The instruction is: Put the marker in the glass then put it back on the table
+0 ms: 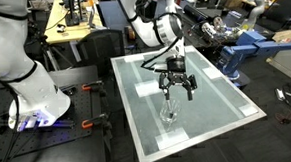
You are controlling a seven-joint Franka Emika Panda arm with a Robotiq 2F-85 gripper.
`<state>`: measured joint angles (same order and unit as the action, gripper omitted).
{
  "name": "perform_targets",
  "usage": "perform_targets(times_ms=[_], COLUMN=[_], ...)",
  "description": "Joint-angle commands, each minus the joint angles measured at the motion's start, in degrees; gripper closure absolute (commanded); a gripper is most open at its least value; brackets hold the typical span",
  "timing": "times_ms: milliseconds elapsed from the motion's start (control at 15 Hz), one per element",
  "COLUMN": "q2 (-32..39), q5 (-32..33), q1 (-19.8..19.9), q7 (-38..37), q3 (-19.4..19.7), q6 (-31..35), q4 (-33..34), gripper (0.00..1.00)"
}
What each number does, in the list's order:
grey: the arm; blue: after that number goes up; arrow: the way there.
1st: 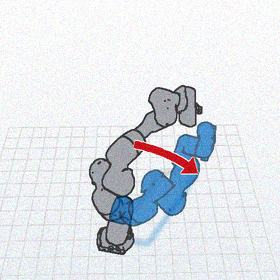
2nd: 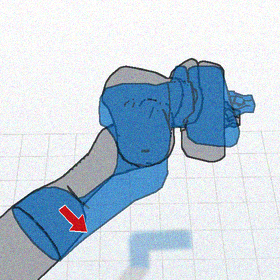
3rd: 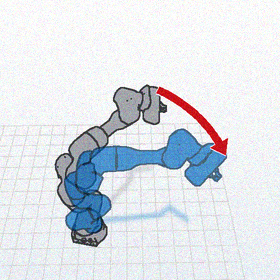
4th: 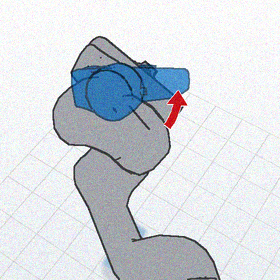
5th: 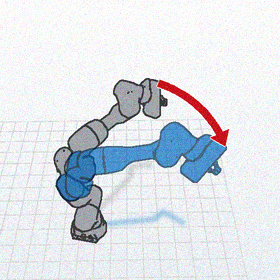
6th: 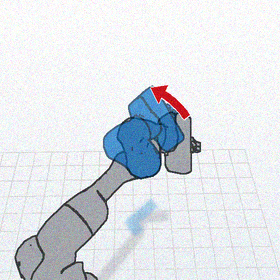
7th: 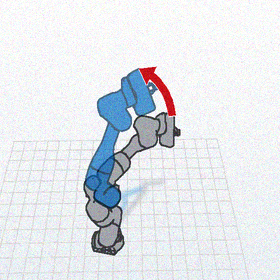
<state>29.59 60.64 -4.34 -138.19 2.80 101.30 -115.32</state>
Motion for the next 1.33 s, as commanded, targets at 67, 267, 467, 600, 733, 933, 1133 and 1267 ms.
perform_targets(times_ms=[67, 267, 467, 600, 733, 933, 1133, 1267], q2=[-4.41, -7.64, -11.20, -13.73, -16.13, -19.66, -23.21, -25.70], q5=[0.49, 0.46, 0.62, 0.38, 0.46, 0.43, 0.35, 0.23], q1=[-0.53, -0.28, 0.03, 0.44, 0.71, 1.02, 1.46, 1.94], q7=[-2.66, -2.44, -1.85, -1.01, -0.28, 1.25, 4.74, 8.17], q3=[-0.77, -1.10, -1.45, -1.75, -1.92, -2.30, -2.67, -2.54], q6=[-1.52, -0.76, 0.09, 1.16, 1.89, 3.54, 7.57, 12.02], q4=[-1.67, -2.85, -4.39, -5.73, -7.08, -9.31, -11.78, -13.45], gripper=[0.00, 0.00, 0.00, 0.00, 0.00, 0.00, 0.00, 0.00])
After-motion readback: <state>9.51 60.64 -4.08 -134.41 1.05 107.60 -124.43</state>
